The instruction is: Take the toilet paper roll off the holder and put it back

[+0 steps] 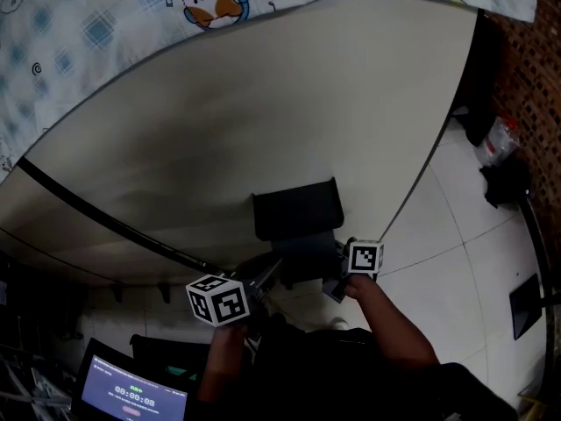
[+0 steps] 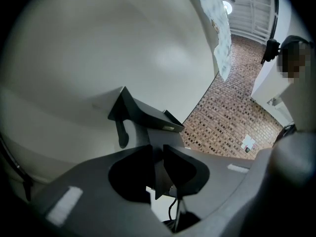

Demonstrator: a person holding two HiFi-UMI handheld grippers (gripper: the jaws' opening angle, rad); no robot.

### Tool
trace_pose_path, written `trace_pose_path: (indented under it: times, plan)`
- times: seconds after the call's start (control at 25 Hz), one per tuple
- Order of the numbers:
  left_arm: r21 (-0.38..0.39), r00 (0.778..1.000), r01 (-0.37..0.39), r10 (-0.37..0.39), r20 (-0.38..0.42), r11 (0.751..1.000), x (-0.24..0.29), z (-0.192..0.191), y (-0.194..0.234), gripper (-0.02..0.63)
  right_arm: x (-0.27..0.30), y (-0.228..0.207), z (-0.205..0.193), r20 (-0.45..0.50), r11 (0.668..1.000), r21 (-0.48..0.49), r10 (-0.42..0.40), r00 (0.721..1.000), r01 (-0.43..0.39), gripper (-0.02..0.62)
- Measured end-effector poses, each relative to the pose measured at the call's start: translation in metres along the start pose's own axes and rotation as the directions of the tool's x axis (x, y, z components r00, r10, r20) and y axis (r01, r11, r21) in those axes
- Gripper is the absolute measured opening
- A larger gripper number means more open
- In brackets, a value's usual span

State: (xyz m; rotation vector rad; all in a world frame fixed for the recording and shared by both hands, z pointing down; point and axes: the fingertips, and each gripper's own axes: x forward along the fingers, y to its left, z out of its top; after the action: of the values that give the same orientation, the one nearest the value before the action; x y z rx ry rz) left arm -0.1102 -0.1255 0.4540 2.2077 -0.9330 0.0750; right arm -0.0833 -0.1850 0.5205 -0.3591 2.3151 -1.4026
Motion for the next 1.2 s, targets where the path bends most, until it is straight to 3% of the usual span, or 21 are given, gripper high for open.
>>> trace_pose_path:
  times: [0.08,0.24,0.36,0.44,0.56,0.64,0.72,1.2]
  plan:
    - [-0.015,1.000,0.015,-0.015,0.016,1.000,0.000,0.001,0.000,0.087,-0.011,-0.006,-0.001,0.005,1.000,0.012,-0.009,1.000,0.009,0.492]
    - [-0.040,0.999,0.024,-0.023,0.031,0.999,0.000,0.000,0.003,0.083,-0.045,-0.018,0.014,0.080,0.999,0.002,-0.041,0.996,0.041,0.511]
    - [-0.042,0.999,0.021,-0.019,0.039,0.999,0.001,0.001,0.007,0.083,-0.075,-0.025,0.041,0.187,0.998,0.005,-0.061,0.981,0.062,0.511]
    - [-0.041,0.999,0.008,-0.006,0.044,0.999,0.003,-0.001,0.009,0.089,-0.099,-0.024,0.066,0.309,0.998,0.031,-0.060,0.949,0.053,0.511]
    - [-0.039,0.998,-0.012,0.014,0.054,0.999,0.006,-0.004,0.013,0.095,-0.129,-0.015,0.104,0.472,0.998,0.020,-0.067,0.879,0.065,0.500]
    - [-0.024,0.998,-0.030,0.031,0.058,0.999,0.008,-0.004,0.017,0.101,-0.139,-0.003,0.123,0.535,0.997,-0.012,-0.060,0.842,0.079,0.482]
    - [-0.001,0.996,-0.061,0.061,0.061,0.998,0.010,-0.004,0.023,0.102,-0.142,0.012,0.134,0.566,0.996,-0.045,-0.036,0.823,0.074,0.471]
    - [0.078,0.979,-0.193,0.186,0.084,0.978,0.011,-0.009,0.043,0.143,-0.127,0.061,0.142,0.557,0.988,-0.149,0.048,0.829,0.043,0.443]
